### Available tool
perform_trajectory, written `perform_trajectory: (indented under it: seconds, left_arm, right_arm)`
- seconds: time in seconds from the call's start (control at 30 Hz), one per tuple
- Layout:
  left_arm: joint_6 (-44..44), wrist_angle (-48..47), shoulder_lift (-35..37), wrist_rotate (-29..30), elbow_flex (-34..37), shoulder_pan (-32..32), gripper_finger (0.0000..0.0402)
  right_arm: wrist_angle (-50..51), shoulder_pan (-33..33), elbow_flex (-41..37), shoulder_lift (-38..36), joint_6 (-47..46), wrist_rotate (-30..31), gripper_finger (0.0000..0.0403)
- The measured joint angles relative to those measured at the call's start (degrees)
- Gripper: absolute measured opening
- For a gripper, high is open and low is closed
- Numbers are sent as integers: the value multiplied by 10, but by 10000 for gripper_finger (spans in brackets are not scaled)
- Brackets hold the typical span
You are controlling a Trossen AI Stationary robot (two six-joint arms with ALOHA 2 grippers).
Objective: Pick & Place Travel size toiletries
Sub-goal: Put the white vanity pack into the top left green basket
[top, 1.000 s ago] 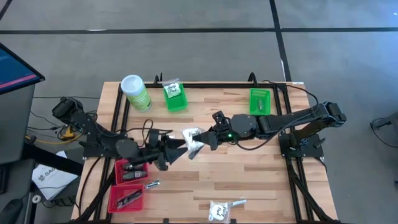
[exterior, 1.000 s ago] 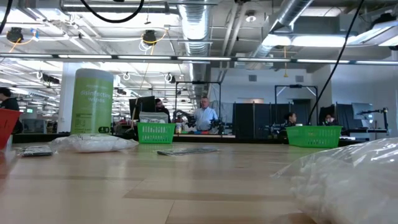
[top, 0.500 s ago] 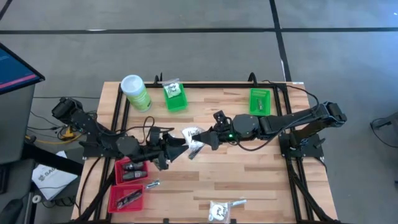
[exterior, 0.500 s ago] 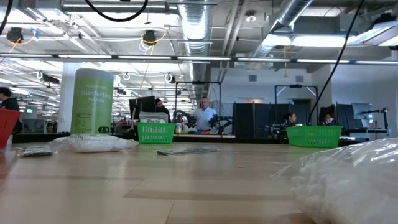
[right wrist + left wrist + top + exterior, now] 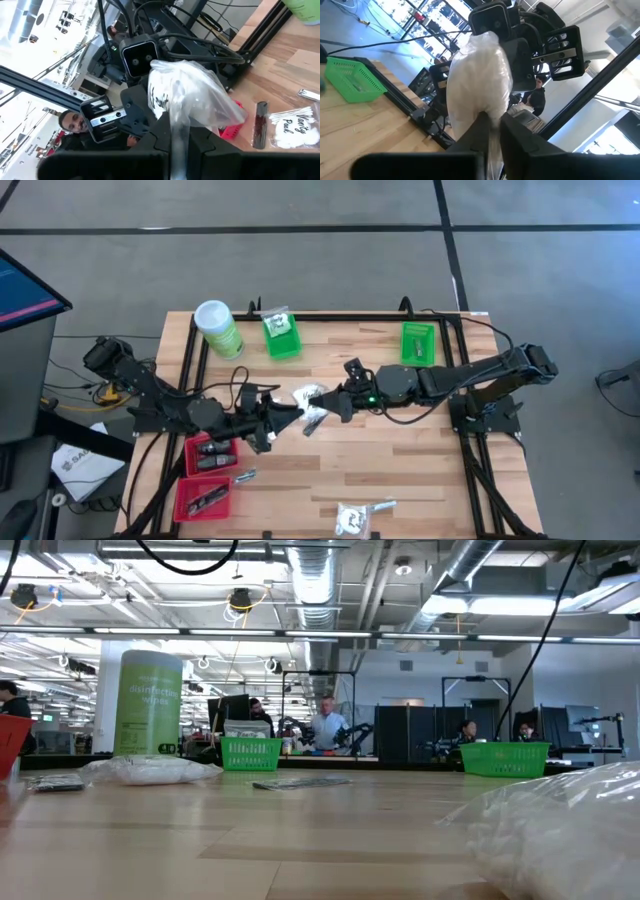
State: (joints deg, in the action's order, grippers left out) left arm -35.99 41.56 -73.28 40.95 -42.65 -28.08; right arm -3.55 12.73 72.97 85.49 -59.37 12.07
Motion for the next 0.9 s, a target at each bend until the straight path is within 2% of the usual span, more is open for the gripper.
perform_trajectory:
  seconds: [0.27,0.43,0.63,0.77,0.9]
  left_arm:
    - [1,-7,9,-8,0,-6,3]
    - [2,-45,37,-22,0,-21,1]
    - [-22,-96,67,-84,0,-31,1]
    - [-48,-106,67,-133,0,-31,1]
    - [-70,-118,65,-157,0,-32,1]
  right_arm:
    - [-7,0,0,1,0,-6,37]
    - [-8,-6,1,0,0,-80,65]
    - [-20,-5,1,-5,0,-141,108]
    - [-26,-5,1,-5,2,-179,149]
    - [-28,-10,1,-5,2,-232,196]
